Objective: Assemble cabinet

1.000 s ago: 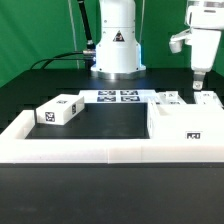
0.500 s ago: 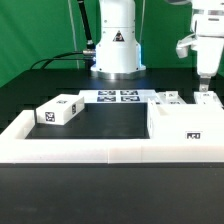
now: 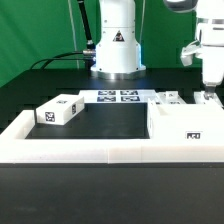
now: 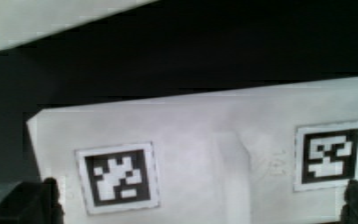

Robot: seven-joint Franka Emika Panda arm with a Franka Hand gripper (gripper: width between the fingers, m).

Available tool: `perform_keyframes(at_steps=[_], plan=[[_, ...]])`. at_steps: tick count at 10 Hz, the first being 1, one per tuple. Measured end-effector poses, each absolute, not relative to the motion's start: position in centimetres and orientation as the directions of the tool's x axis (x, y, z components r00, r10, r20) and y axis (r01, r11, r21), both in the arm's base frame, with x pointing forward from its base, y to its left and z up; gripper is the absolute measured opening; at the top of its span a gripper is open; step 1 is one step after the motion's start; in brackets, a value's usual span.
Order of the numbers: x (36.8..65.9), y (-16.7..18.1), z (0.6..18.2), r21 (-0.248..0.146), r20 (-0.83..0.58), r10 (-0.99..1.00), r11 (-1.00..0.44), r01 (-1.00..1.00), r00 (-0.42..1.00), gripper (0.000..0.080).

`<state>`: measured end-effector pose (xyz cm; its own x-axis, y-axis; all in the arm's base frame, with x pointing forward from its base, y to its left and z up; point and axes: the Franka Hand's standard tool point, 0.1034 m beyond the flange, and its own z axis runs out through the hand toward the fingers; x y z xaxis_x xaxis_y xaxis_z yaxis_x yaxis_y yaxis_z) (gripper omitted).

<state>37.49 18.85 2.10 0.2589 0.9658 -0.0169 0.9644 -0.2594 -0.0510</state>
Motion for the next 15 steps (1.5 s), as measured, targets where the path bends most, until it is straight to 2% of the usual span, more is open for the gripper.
perform_keyframes(at_steps=[1, 2, 5, 6, 7, 12, 13, 14, 15], plan=[[37.2, 18.7, 1.8, -0.057, -0.019, 0.965, -0.260, 0.964, 0.260, 0.0675], [37.0, 18.6, 1.6, -0.062, -0.022, 0.965, -0.261, 0.963, 0.260, 0.0675], [36.6, 18.5, 1.2, -0.071, -0.027, 0.965, -0.262, 0.962, 0.261, 0.0221], [36.7, 18.6, 1.2, -0.071, -0.026, 0.965, -0.262, 0.962, 0.261, 0.0221], [36.9, 18.6, 1.4, -0.067, -0.024, 0.965, -0.262, 0.963, 0.261, 0.0067], [37.0, 18.6, 1.5, -0.066, -0.024, 0.966, -0.257, 0.964, 0.256, 0.0068], [37.5, 17.5, 2.4, -0.070, -0.046, 0.978, -0.208, 0.976, 0.205, 0.0068], [38.5, 16.2, 4.1, -0.056, -0.062, 0.982, -0.184, 0.981, 0.180, 0.0068], [39.3, 15.4, 5.0, -0.042, -0.059, 0.986, -0.157, 0.987, 0.155, 0.0068]])
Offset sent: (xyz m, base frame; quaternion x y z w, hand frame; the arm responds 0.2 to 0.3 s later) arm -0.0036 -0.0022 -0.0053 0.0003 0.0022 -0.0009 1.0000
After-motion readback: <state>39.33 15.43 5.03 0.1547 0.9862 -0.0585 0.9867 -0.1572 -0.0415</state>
